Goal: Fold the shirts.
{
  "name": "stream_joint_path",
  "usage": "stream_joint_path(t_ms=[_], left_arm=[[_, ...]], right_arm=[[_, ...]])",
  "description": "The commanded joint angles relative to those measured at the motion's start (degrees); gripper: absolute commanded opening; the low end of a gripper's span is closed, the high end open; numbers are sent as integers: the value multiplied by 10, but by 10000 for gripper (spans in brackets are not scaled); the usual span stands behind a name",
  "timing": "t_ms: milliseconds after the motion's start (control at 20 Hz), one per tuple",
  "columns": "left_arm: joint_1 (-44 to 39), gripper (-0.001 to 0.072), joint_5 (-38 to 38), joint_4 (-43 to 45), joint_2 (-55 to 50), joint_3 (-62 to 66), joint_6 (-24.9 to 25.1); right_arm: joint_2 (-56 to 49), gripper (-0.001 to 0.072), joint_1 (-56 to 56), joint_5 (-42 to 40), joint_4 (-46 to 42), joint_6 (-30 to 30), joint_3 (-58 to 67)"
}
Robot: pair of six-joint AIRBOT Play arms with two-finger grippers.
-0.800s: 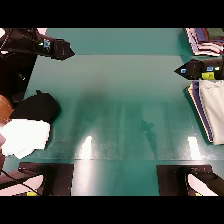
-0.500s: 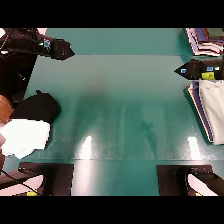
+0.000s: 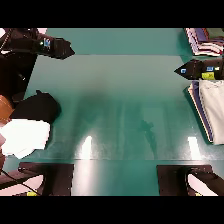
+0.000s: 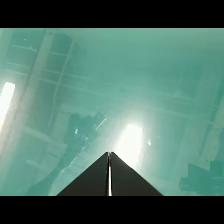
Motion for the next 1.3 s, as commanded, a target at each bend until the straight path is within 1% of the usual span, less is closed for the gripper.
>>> stream_joint_path(t_ms=[0,100,200,250,300,350,400,450,550,600,650,750,800,850,900,950,1100,1250], left_arm=[[30,24,-34,67,13,0,-2],[76,24,-97,144,30,-9,-16],[130,25,-144,176,42,-45,-17],[153,27,-160,179,42,-73,-17],[174,195,-158,179,42,-112,-16],[188,560,-141,179,42,-155,-17],[199,702,-104,179,42,-203,-19],[206,648,-63,179,41,-247,-19],[213,645,25,182,37,-323,-19],[213,644,57,183,30,-350,-19],[213,644,71,183,22,-365,-20],[213,642,69,183,6,-371,-20],[213,532,66,183,6,-371,-21],[213,300,60,183,6,-369,-20],[213,188,57,183,7,-369,-20],[213,19,51,183,11,-367,-20],[213,23,14,184,41,-314,-19],[212,22,-32,172,116,-198,-19]], right_arm=[[0,17,0,0,0,0,0],[0,17,0,5,0,0,0],[0,17,0,7,0,0,0],[0,17,0,7,0,0,0],[0,17,0,8,0,0,0],[0,17,0,11,0,0,0],[0,17,0,11,0,0,0],[0,17,0,11,0,0,0],[0,18,0,11,0,0,0],[0,17,0,12,0,0,0],[0,18,0,12,0,0,0],[0,17,0,11,0,0,0],[0,17,0,11,0,0,0],[0,17,0,11,0,0,0],[0,17,0,10,0,0,0],[0,18,0,10,0,0,0],[0,18,0,10,2,0,7],[0,17,0,8,4,0,66]])
